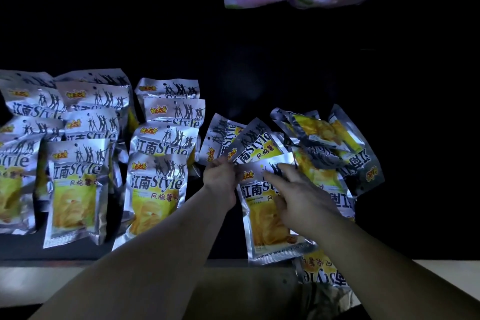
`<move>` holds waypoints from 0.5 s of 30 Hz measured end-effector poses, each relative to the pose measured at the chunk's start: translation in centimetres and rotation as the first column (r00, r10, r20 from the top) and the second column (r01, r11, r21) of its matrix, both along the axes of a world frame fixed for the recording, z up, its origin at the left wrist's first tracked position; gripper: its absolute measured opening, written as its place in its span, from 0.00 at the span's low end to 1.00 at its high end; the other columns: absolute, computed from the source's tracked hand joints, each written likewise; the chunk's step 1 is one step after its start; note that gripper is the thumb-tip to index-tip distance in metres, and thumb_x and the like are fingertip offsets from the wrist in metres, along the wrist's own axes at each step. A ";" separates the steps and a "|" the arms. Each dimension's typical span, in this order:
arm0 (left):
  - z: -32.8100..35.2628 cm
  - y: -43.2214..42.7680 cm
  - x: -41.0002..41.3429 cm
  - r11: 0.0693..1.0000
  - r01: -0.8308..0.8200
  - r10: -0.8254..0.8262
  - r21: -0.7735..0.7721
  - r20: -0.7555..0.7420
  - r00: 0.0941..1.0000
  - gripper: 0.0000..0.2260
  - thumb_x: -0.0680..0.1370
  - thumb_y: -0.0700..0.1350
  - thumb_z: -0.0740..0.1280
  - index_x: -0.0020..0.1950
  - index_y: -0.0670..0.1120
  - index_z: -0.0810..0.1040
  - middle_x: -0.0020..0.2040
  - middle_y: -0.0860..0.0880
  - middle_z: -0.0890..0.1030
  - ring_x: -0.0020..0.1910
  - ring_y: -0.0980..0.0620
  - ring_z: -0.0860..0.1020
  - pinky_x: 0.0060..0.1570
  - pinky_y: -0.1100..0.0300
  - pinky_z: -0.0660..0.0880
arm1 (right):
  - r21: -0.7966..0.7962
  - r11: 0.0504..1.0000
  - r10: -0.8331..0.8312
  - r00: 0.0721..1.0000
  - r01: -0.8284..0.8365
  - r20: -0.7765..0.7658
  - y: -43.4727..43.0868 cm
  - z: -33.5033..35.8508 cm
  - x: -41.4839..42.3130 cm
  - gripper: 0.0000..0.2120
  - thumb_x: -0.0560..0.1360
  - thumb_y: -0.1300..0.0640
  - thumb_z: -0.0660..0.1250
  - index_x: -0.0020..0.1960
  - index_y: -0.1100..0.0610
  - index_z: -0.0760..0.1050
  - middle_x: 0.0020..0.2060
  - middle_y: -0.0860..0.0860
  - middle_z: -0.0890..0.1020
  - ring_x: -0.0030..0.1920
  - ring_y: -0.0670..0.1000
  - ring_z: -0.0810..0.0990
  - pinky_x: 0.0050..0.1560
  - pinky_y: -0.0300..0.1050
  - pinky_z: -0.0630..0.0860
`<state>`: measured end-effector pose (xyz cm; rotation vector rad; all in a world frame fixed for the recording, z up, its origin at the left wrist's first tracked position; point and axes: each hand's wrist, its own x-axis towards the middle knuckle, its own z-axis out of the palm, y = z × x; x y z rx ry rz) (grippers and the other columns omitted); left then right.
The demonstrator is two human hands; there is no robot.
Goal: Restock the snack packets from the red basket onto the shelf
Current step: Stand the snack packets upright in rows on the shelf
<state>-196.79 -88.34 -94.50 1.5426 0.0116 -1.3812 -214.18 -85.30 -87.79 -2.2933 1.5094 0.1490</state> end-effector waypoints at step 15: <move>-0.6 0.5 -0.1 0.997 -0.081 0.077 0.022 0.145 0.986 0.25 0.73 0.34 0.70 0.58 0.63 0.77 0.57 0.45 0.82 0.46 0.45 0.84 0.45 0.54 0.84 | 0.093 0.995 -0.006 0.988 0.021 -0.153 -1.2 -1.1 1.1 0.30 0.83 0.42 0.57 0.79 0.30 0.48 0.82 0.37 0.41 0.80 0.56 0.45 0.56 0.51 0.79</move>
